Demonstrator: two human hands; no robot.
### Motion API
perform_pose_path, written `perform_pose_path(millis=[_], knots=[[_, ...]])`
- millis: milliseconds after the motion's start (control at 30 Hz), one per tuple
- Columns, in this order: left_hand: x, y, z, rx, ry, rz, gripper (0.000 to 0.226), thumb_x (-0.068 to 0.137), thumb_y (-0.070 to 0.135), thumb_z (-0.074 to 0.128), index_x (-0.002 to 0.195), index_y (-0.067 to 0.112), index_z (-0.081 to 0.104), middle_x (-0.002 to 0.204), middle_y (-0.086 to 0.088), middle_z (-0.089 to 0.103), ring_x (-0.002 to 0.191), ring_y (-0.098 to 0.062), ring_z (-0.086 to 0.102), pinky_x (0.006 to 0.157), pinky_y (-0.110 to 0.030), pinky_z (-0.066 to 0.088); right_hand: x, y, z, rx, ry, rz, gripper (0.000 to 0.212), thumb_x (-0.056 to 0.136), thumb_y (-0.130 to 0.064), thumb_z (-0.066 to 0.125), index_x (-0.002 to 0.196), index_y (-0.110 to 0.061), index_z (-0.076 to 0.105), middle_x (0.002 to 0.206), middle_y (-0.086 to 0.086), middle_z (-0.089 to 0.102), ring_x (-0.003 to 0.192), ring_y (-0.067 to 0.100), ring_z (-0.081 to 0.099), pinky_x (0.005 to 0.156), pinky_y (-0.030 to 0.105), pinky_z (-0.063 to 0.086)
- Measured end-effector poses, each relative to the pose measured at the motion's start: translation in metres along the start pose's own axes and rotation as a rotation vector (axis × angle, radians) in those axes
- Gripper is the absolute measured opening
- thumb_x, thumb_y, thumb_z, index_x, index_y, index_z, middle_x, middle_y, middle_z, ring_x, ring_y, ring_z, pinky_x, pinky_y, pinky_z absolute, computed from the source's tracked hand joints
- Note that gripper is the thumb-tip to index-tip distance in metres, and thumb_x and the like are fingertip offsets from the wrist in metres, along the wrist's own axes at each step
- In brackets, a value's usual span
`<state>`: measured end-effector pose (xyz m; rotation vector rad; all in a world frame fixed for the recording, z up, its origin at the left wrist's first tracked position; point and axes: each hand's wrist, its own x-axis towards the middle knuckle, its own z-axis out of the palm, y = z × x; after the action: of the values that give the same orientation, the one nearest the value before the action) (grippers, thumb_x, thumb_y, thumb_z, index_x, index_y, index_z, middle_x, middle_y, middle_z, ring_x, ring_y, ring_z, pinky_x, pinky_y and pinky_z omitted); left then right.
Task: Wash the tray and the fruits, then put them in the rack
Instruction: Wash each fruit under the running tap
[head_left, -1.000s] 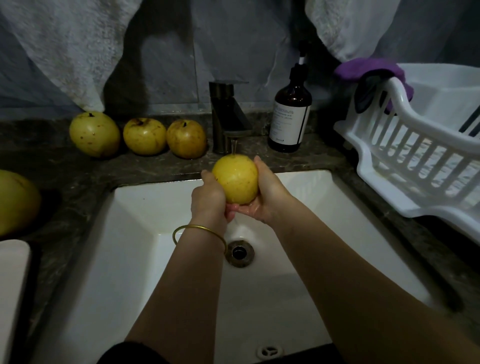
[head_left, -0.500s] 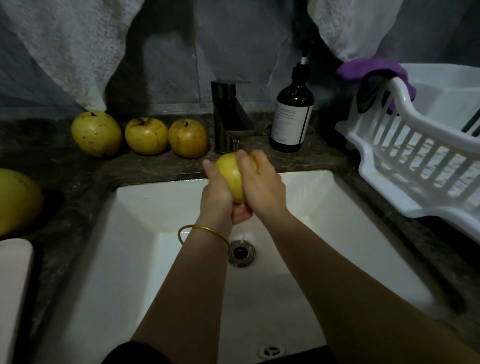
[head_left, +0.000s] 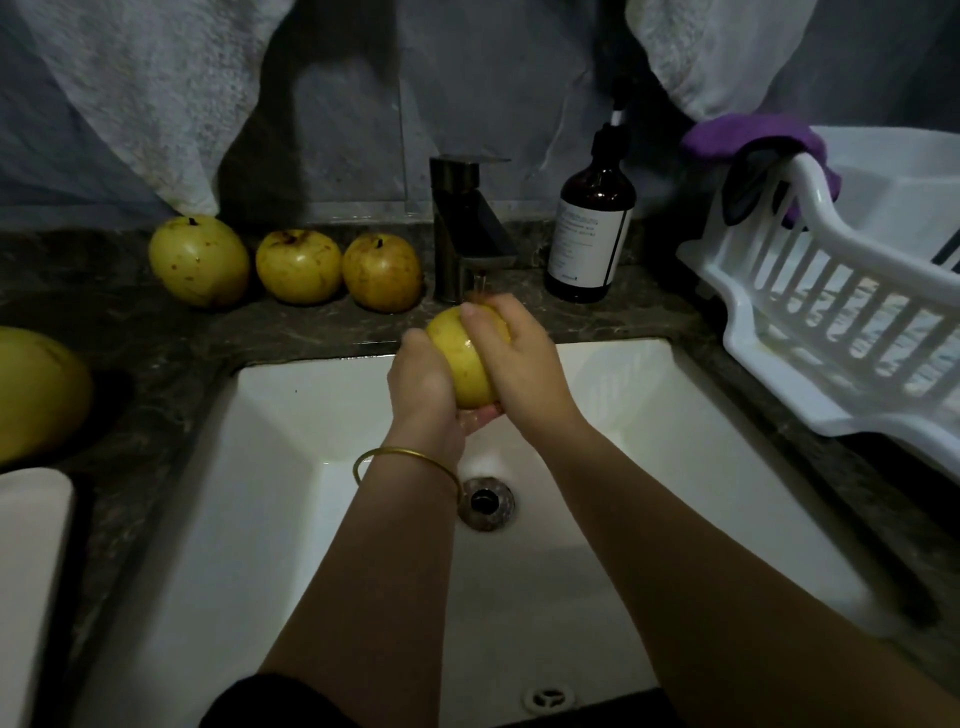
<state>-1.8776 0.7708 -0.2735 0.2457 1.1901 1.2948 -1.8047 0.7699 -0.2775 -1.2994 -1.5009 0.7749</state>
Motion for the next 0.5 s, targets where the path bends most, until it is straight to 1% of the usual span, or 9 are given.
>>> perform_pose_path(millis=[67, 167, 233, 300, 333, 367, 433, 467, 500], knots=[[-0.001, 0.000, 0.002, 0.027, -0.003, 0.019, 0.036, 0.094, 0.045, 0.041, 0.119, 0.021, 0.051, 0.118, -0.014, 0.054, 0.100, -0.036, 0.057, 0.056, -0.043, 0.053, 0.002, 0.002, -0.003, 0.030, 0.034, -0.001, 0.016, 0.091, -0.045, 0.046, 0.089, -0.032, 0.056, 0.099, -0.001, 0.059, 0.095, 0.019, 0.056, 0.084, 0.042, 0.047], [-0.001, -0.002, 0.006, 0.103, 0.011, 0.067, 0.033, 0.096, 0.049, 0.037, 0.116, 0.025, 0.046, 0.123, -0.012, 0.051, 0.103, -0.036, 0.055, 0.061, -0.045, 0.054, 0.006, 0.000, -0.009, 0.260, 0.110, 0.171, 0.025, 0.100, -0.033, 0.043, 0.079, -0.029, 0.057, 0.087, -0.003, 0.058, 0.086, 0.015, 0.056, 0.080, 0.037, 0.047], [0.000, -0.001, 0.007, 0.144, 0.018, 0.074, 0.031, 0.097, 0.051, 0.035, 0.116, 0.028, 0.044, 0.124, -0.013, 0.050, 0.103, -0.037, 0.056, 0.056, -0.042, 0.055, 0.009, 0.001, -0.014, 0.465, 0.107, 0.300, 0.029, 0.101, -0.035, 0.041, 0.082, -0.027, 0.062, 0.091, 0.001, 0.063, 0.088, 0.019, 0.061, 0.082, 0.040, 0.052], [0.001, 0.000, 0.006, 0.104, 0.013, 0.001, 0.037, 0.096, 0.050, 0.036, 0.120, 0.023, 0.046, 0.124, -0.017, 0.052, 0.102, -0.041, 0.059, 0.041, -0.033, 0.052, 0.010, 0.000, -0.015, 0.589, 0.049, 0.370, 0.027, 0.100, -0.037, 0.043, 0.100, -0.021, 0.064, 0.101, 0.007, 0.065, 0.092, 0.022, 0.064, 0.082, 0.041, 0.055], [0.000, 0.000, 0.004, 0.050, -0.007, -0.046, 0.042, 0.096, 0.049, 0.037, 0.125, 0.020, 0.046, 0.124, -0.019, 0.052, 0.102, -0.043, 0.059, 0.035, -0.030, 0.049, 0.010, 0.001, -0.015, 0.603, 0.018, 0.388, 0.030, 0.098, -0.039, 0.046, 0.112, -0.018, 0.062, 0.110, 0.009, 0.064, 0.097, 0.025, 0.064, 0.085, 0.044, 0.054], [-0.002, 0.000, 0.002, -0.016, -0.038, -0.091, 0.047, 0.096, 0.049, 0.037, 0.129, 0.017, 0.045, 0.124, -0.021, 0.053, 0.101, -0.044, 0.060, 0.033, -0.027, 0.047, 0.011, 0.001, -0.014, 0.585, -0.021, 0.406, 0.032, 0.096, -0.043, 0.049, 0.116, -0.020, 0.058, 0.116, 0.010, 0.062, 0.102, 0.027, 0.063, 0.089, 0.047, 0.053], [-0.006, 0.000, -0.002, -0.103, -0.095, -0.159, 0.055, 0.095, 0.053, 0.038, 0.132, 0.014, 0.046, 0.121, -0.021, 0.056, 0.094, -0.043, 0.062, 0.033, -0.028, 0.047, 0.010, -0.002, -0.013, 0.470, -0.086, 0.430, 0.025, 0.092, -0.050, 0.052, 0.103, -0.028, 0.056, 0.117, 0.009, 0.059, 0.105, 0.028, 0.061, 0.094, 0.048, 0.050], [-0.006, -0.001, -0.002, -0.115, -0.120, -0.181, 0.060, 0.093, 0.058, 0.040, 0.131, 0.013, 0.047, 0.119, -0.021, 0.058, 0.091, -0.042, 0.062, 0.037, -0.032, 0.051, 0.010, -0.004, -0.013, 0.435, -0.088, 0.438, 0.022, 0.091, -0.051, 0.053, 0.099, -0.030, 0.055, 0.116, 0.007, 0.059, 0.105, 0.027, 0.060, 0.095, 0.047, 0.049], [-0.006, -0.002, -0.002, -0.114, -0.154, -0.195, 0.065, 0.090, 0.064, 0.043, 0.130, 0.013, 0.048, 0.117, -0.021, 0.059, 0.090, -0.041, 0.063, 0.046, -0.039, 0.056, 0.011, -0.003, -0.014, 0.430, -0.071, 0.440, 0.023, 0.091, -0.050, 0.053, 0.102, -0.030, 0.055, 0.116, 0.007, 0.058, 0.105, 0.027, 0.060, 0.095, 0.047, 0.049]])
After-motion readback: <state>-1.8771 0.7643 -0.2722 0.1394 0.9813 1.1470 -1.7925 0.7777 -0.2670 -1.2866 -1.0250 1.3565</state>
